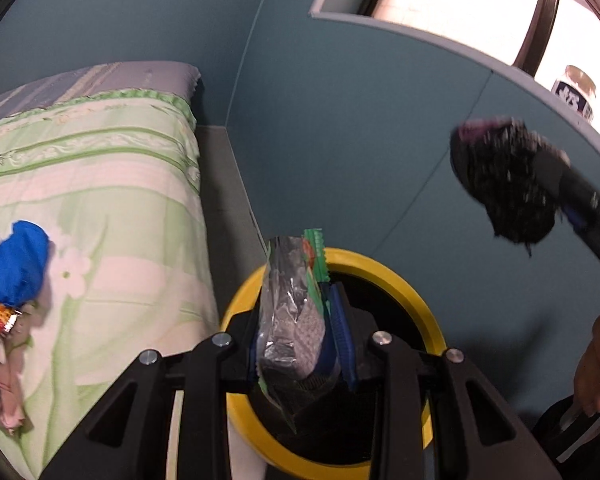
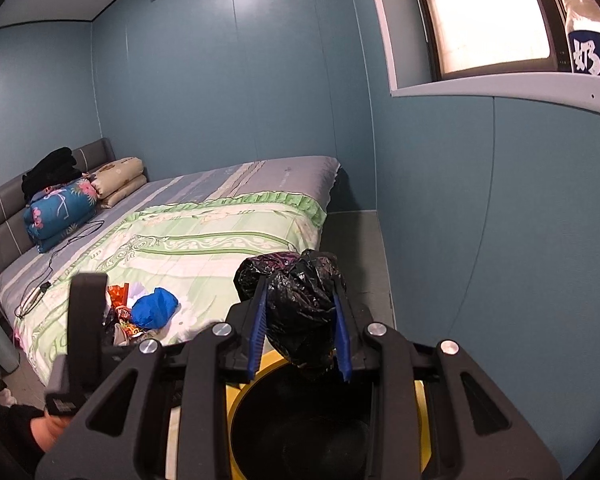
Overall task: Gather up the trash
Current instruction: 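Carry both items to the yellow bin and open both tools to drop them, then move both open tools back over the trash pile on the bed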
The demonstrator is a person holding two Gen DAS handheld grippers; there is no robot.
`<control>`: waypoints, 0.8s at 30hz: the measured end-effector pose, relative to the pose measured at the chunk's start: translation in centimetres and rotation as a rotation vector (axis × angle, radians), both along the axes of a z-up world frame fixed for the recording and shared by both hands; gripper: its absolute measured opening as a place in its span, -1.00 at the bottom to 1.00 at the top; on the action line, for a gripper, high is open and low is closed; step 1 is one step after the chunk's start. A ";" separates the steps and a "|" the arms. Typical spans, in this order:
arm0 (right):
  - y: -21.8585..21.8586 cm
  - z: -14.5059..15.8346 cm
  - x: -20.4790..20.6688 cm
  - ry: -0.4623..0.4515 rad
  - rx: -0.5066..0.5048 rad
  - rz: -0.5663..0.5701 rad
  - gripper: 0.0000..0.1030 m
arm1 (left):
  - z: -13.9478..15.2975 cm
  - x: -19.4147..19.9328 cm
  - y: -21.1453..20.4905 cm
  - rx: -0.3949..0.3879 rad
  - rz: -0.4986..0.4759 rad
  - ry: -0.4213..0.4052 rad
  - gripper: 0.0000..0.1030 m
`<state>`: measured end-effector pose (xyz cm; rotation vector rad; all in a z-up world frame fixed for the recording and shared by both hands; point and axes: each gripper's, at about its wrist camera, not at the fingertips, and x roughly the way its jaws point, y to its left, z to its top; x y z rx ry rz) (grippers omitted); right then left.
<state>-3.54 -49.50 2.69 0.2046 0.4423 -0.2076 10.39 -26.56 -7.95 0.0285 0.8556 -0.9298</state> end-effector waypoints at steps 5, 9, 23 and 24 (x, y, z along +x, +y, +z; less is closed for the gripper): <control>-0.8 0.0 -0.3 0.005 0.021 -0.005 -0.46 | -1.0 -1.1 -1.4 0.015 -0.046 0.020 -0.45; -1.4 -0.1 -0.3 0.014 0.032 -0.013 -0.46 | -1.4 -1.3 -1.4 -0.001 -0.060 0.038 -0.44; -2.5 0.8 -1.2 -0.039 0.043 -0.089 0.24 | -0.8 -0.8 1.3 -0.075 0.020 0.021 0.64; -2.3 0.9 -1.4 -0.048 0.037 -0.092 0.24 | -0.5 -0.7 1.6 -0.078 0.029 0.016 0.64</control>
